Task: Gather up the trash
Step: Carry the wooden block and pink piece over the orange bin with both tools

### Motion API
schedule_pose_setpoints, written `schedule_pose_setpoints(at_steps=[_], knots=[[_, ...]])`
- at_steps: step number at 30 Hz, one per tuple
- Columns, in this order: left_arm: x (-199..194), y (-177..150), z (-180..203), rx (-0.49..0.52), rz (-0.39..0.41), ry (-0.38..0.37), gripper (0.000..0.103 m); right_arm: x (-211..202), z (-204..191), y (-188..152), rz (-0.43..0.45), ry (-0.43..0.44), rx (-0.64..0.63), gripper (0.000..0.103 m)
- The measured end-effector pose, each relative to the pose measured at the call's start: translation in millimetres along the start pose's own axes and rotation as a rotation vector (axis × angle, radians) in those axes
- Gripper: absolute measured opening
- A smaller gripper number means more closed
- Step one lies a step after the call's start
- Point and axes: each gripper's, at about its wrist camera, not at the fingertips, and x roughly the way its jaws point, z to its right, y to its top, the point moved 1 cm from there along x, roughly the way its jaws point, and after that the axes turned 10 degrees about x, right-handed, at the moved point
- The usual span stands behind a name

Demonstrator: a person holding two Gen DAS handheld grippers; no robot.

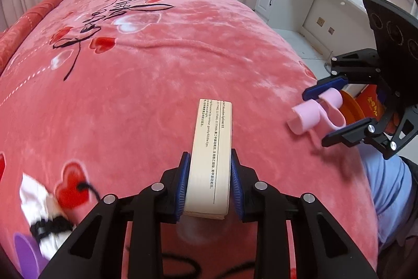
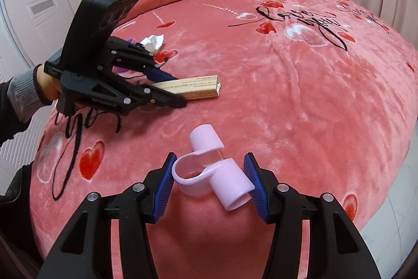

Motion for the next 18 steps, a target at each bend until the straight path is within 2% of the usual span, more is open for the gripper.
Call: schedule_pose_setpoints(at_steps=[7, 18], knots=[[-25, -22, 37, -0.037, -0.022, 0.008, 0.031, -26, -20, -16, 0.013, 0.020, 0.002, 0.053], [-82, -54, 104, -0.112, 0.017, 0.041, 0.031, -78, -69, -55, 0.032, 0.054, -0.033, 0.053]])
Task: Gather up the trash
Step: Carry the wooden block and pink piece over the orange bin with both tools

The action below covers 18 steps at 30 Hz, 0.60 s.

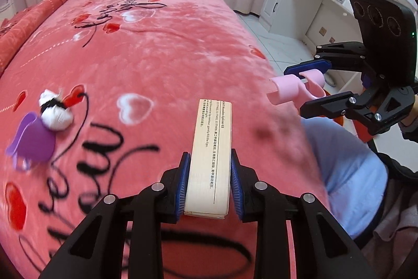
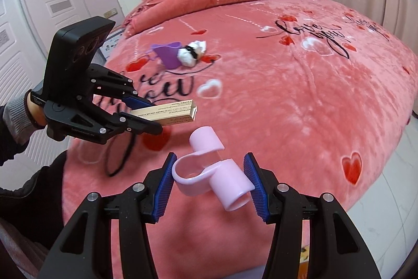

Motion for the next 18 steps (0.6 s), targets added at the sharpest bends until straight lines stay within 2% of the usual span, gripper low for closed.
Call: schedule_pose_setpoints(at_steps=[10, 18], knots=[[-41, -27, 58, -0.007, 0.016, 0.032, 0.031, -38, -56, -41, -0.002, 0.049, -0.067, 0.053], [-56, -31, 95, 0.012, 0.031, 0.045, 0.031, -63, -72, -69, 0.014, 0.068, -0.073, 0.053]])
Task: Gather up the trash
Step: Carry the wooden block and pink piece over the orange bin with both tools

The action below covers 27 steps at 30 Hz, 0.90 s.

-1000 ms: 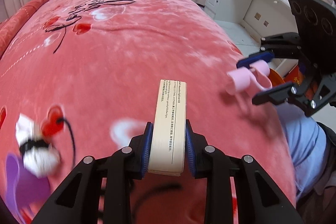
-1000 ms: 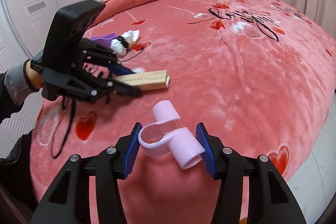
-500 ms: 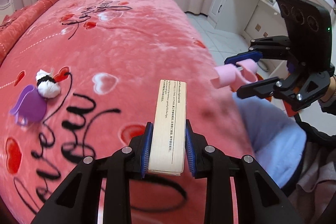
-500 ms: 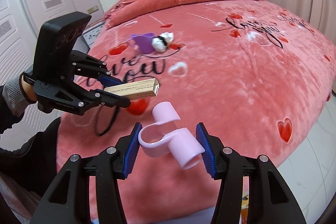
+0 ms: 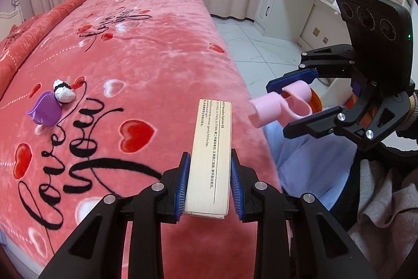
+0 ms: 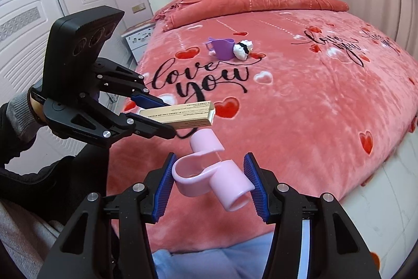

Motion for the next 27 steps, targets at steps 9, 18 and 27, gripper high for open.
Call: schedule_pose_setpoints(at_steps=[9, 18, 27], knots=[[6, 23, 45, 0.072, 0.003, -0.024, 0.031, -39, 17, -24, 0.055, -0.035, 0.042, 0.053], [44, 81, 96, 0.221, -0.006, -0.103, 0.031, -100, 79, -65, 0.124, -0.150, 0.171, 0.053], [97, 143, 154, 0.372, -0.021, -0.215, 0.031, -175, 162, -125, 0.191, -0.315, 0.357, 0.053]])
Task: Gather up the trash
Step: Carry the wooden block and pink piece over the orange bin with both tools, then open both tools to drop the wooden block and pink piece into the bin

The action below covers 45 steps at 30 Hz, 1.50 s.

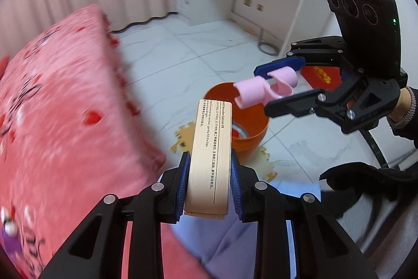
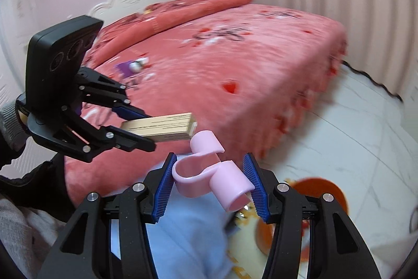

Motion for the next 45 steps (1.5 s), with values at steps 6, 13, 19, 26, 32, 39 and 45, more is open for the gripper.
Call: schedule_pose_setpoints(at_steps=[6, 13, 19, 26, 32, 39, 45], knots=[[44, 49, 11, 0.075, 0.000, -0.083, 0.031, -28, 74, -11, 0.030, -0.106, 0.121, 0.053], [93, 85, 16, 0.104, -0.011, -0.165, 0.031, -43, 145, -27, 0.042, -0.197, 0.242, 0.053], [130, 104, 20, 0.115, -0.041, -0.202, 0.031, -36, 178, -34, 0.031, -0.216, 0.295, 0.053], [161, 119, 19, 0.102, -0.069, -0.213, 0.031, -27, 195, -41, 0.017, -0.220, 0.325, 0.053], [173, 119, 20, 0.090, -0.084, -0.200, 0.052, -16, 202, -41, 0.004, -0.219, 0.345, 0.053], [174, 115, 16, 0.078, -0.104, -0.181, 0.056, 5, 201, -34, -0.015, -0.205, 0.337, 0.053], [171, 109, 9, 0.059, -0.113, -0.173, 0.056, 18, 196, -25, -0.018, -0.199, 0.331, 0.054]])
